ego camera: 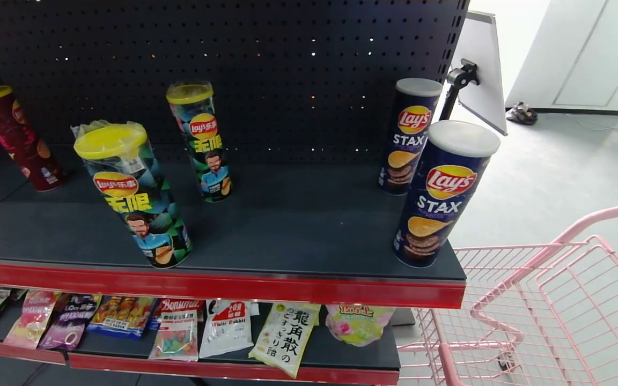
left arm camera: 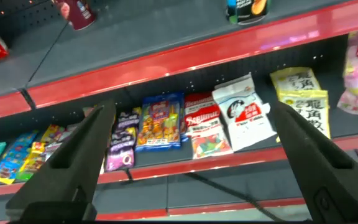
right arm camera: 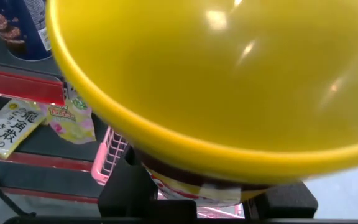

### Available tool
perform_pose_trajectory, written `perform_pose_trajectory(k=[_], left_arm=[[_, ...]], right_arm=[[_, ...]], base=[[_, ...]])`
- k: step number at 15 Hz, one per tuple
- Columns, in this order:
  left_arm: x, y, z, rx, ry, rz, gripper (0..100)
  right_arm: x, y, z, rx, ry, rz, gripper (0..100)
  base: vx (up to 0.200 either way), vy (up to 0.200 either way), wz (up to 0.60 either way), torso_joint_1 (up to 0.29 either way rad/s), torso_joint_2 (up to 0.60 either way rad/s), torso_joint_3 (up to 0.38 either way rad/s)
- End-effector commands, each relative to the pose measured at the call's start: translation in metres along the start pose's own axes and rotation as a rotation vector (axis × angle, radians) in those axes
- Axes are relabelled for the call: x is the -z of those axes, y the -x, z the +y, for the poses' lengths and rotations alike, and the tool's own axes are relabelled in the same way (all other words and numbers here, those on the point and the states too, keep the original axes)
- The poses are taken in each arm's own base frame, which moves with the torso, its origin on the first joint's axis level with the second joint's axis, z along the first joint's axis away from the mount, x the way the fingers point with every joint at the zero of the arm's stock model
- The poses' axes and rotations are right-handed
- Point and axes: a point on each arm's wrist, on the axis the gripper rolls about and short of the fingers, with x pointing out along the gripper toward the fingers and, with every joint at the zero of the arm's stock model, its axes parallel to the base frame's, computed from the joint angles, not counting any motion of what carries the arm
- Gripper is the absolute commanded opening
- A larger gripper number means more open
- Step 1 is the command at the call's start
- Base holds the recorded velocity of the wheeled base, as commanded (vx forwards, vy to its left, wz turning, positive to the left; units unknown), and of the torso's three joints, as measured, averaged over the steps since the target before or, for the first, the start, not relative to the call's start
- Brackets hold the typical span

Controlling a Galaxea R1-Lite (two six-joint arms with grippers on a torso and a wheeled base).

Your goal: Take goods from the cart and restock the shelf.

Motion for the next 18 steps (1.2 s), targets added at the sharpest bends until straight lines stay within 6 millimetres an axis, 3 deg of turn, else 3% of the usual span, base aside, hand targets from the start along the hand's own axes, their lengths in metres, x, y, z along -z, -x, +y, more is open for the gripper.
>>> perform_pose_trajectory(k=[1, 4, 7, 18], left_arm=[[0.001, -0.001, 0.000, -0.001, -0.008, 0.005, 100], [0.001, 0.000, 0.000, 0.000, -0.008, 0.004, 100], [0.000, 0.000, 0.000, 0.001, -0.009, -0.001, 100], [0.001, 0.000, 0.000, 0.004, -0.009, -0.002, 100]], right_arm=[[0.000, 0.000, 0.000, -0.001, 0.000, 0.001, 0], [0.001, 0.001, 0.000, 0.001, -0.001, -0.003, 0], [0.009, 0.004, 0.001, 0.000, 0.000, -0.002, 0], [0.014, 0.015, 0.001, 0.002, -0.010, -0.054, 0]], base=[[-0.200, 0.000, 0.00, 0.002, 0.01, 0.002], [-0.200, 0.000, 0.00, 0.002, 0.00, -0.001], [0.000, 0.000, 0.00, 0.000, 0.00, 0.000], [0.000, 0.200, 0.00, 0.003, 0.00, 0.003]])
